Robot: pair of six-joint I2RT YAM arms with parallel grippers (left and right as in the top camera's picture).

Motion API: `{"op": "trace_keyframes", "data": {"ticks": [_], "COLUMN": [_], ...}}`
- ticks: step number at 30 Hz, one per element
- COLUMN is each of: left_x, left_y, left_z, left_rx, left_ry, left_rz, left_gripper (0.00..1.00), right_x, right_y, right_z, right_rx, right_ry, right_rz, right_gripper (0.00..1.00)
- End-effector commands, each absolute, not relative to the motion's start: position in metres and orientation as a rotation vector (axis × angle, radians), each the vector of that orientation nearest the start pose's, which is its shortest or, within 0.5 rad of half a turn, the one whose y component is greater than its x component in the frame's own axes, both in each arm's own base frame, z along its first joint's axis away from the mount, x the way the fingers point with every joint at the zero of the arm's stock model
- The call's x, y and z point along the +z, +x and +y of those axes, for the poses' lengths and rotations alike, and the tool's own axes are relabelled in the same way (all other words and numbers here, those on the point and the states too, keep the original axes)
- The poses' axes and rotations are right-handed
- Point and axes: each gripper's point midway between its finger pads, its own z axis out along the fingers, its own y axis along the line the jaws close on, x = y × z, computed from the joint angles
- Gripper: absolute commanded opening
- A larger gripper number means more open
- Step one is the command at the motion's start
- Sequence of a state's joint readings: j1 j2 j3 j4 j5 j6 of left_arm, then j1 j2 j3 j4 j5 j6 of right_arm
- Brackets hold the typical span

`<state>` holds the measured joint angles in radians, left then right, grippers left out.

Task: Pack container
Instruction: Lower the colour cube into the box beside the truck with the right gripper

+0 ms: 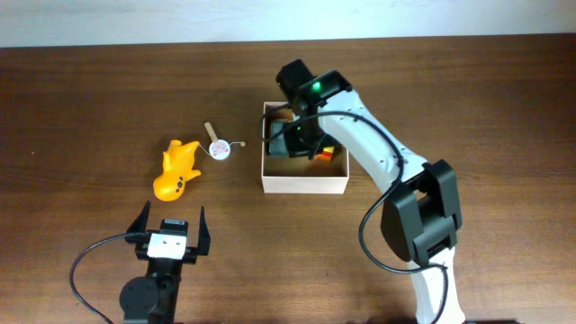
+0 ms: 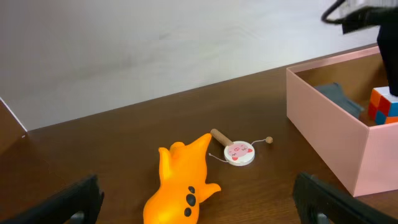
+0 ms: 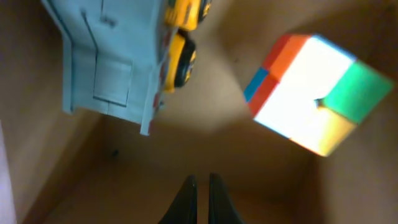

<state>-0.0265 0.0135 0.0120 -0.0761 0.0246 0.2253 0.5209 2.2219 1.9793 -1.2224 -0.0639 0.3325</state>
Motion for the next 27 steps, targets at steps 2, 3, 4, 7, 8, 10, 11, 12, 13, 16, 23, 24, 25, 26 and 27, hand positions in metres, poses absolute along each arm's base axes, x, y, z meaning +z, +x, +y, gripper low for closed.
{"op": "trace_keyframes", "data": {"ticks": [2, 3, 4, 7, 8, 10, 11, 12, 13, 16, 23, 24, 25, 26, 27], "left_x": [0.156, 0.156, 0.156, 0.156, 0.156, 0.156, 0.156, 0.156, 0.156, 0.156, 0.156, 0.156, 0.156, 0.156, 0.156], "left_y": [0.246, 0.246, 0.246, 0.246, 0.246, 0.246, 0.246, 0.246, 0.246, 0.246, 0.246, 0.246, 0.246, 0.246, 0.246], "left_z": [-0.009, -0.009, -0.009, -0.009, -0.009, -0.009, -0.009, -0.009, -0.009, -0.009, -0.009, -0.009, -0.009, -0.009, -0.009], "left_rx": [0.148, 0.148, 0.148, 0.148, 0.148, 0.148, 0.148, 0.148, 0.148, 0.148, 0.148, 0.148, 0.148, 0.148, 0.148], "left_ry": [0.233, 0.233, 0.233, 0.233, 0.233, 0.233, 0.233, 0.233, 0.233, 0.233, 0.233, 0.233, 0.233, 0.233, 0.233], "left_rz": [1.636, 1.636, 1.636, 1.636, 1.636, 1.636, 1.636, 1.636, 1.636, 1.636, 1.636, 1.636, 1.636, 1.636, 1.636], "left_gripper": [0.99, 0.99, 0.99, 0.99, 0.99, 0.99, 0.99, 0.99, 0.99, 0.99, 0.99, 0.99, 0.99, 0.99, 0.99], "right_x": [0.053, 0.049, 0.043, 0.036, 0.036, 0.036, 0.036, 0.036, 0.036, 0.036, 0.037, 0.037, 0.037, 0.037, 0.038], "right_y": [0.375, 0.373, 0.371, 0.37, 0.372, 0.378, 0.382, 0.386, 0.389, 0.396, 0.411, 0.412, 0.414, 0.414, 0.415], "right_z": [0.225, 0.223, 0.218, 0.206, 0.204, 0.199, 0.197, 0.195, 0.192, 0.188, 0.177, 0.177, 0.178, 0.178, 0.178], "right_rx": [0.064, 0.054, 0.039, -0.002, -0.012, -0.03, -0.04, -0.053, -0.065, -0.069, -0.093, -0.092, -0.089, -0.089, -0.087], "right_ry": [-0.317, -0.314, -0.304, -0.279, -0.273, -0.265, -0.262, -0.255, -0.247, -0.252, -0.256, -0.268, -0.287, -0.299, -0.299], "right_rz": [3.112, 3.12, 3.135, 3.147, 3.143, 3.125, 3.111, 3.099, 3.087, 3.067, 3.023, 3.018, 3.01, 3.006, 3.003], "right_gripper": [0.04, 0.04, 0.04, 0.04, 0.04, 0.04, 0.04, 0.04, 0.04, 0.04, 0.04, 0.04, 0.04, 0.04, 0.04]}}
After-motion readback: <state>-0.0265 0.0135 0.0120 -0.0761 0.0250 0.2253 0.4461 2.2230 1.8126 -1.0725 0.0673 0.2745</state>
